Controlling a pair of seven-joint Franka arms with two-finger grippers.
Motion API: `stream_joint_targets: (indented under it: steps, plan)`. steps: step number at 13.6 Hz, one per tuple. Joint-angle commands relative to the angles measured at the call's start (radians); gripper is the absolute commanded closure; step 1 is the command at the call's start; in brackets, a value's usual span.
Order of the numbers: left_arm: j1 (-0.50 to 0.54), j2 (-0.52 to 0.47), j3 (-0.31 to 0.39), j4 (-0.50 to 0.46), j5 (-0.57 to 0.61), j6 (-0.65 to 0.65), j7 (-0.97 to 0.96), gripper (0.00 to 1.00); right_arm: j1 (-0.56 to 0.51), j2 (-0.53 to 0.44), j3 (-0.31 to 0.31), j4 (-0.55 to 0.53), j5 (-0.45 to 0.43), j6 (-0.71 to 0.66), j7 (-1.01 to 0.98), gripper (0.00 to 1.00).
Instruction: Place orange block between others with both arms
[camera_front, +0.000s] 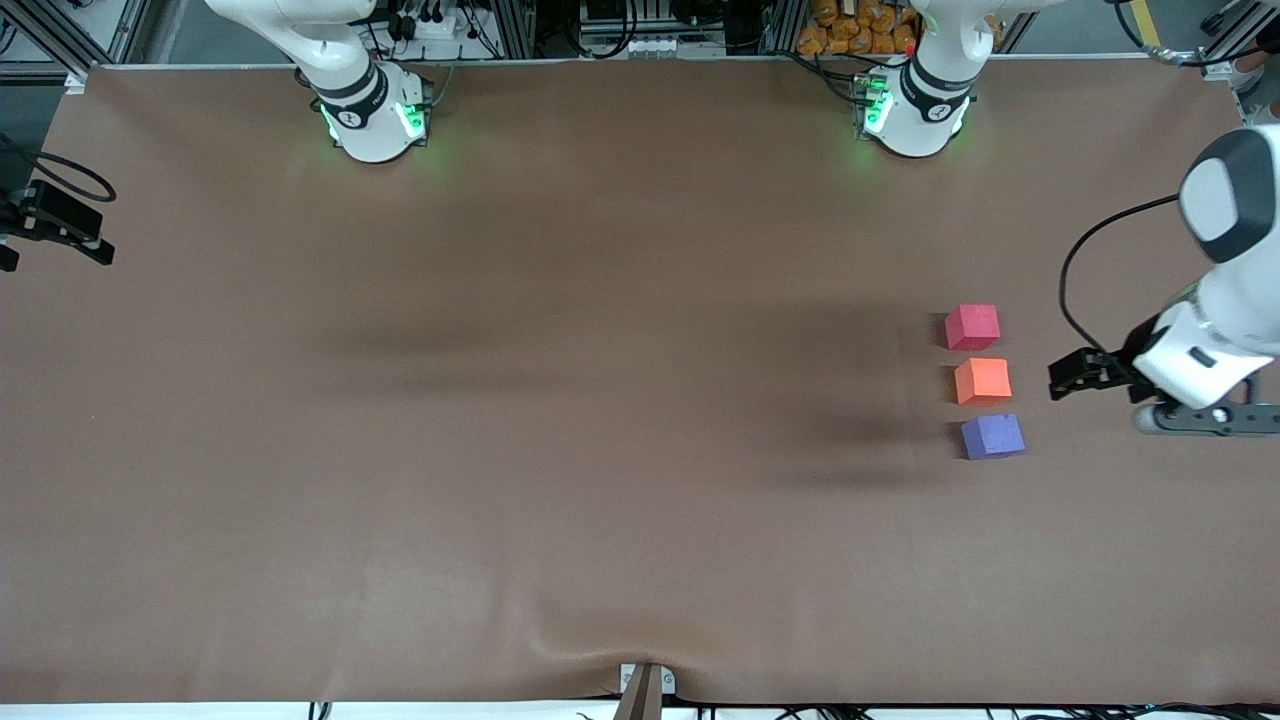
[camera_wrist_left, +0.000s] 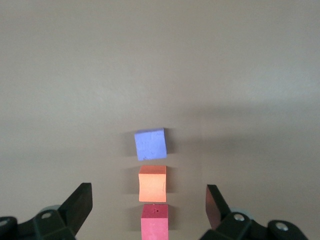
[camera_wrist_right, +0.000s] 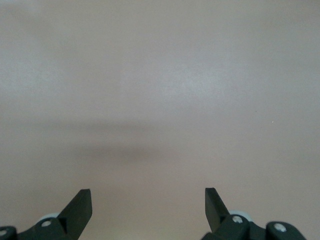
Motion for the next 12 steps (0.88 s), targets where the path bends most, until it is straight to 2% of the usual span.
stream_joint_targets:
  steps: [1, 4, 6, 7, 12]
  plan:
    - [-0.001, 0.02, -0.004, 0.124, 0.007, -0.113, -0.006, 0.0, 0.005, 0.017, 0.0, 0.026, -0.009, -0.008, 0.006, 0.0]
    - [-0.085, -0.035, 0.032, 0.123, 0.013, -0.174, -0.008, 0.0, 0.005, 0.017, 0.0, 0.026, -0.009, -0.008, 0.006, 0.0]
    - [-0.189, -0.067, 0.142, 0.123, 0.013, -0.195, -0.006, 0.0, 0.006, 0.017, 0.0, 0.026, -0.009, -0.008, 0.006, 0.0]
    - [-0.204, -0.082, 0.167, 0.123, 0.012, -0.205, -0.006, 0.0, 0.005, 0.017, 0.0, 0.026, -0.009, -0.008, 0.006, 0.0]
    - [-0.19, -0.137, 0.173, 0.125, 0.012, -0.27, 0.007, 0.0, 0.005, 0.017, 0.0, 0.026, -0.011, -0.008, 0.006, 0.0]
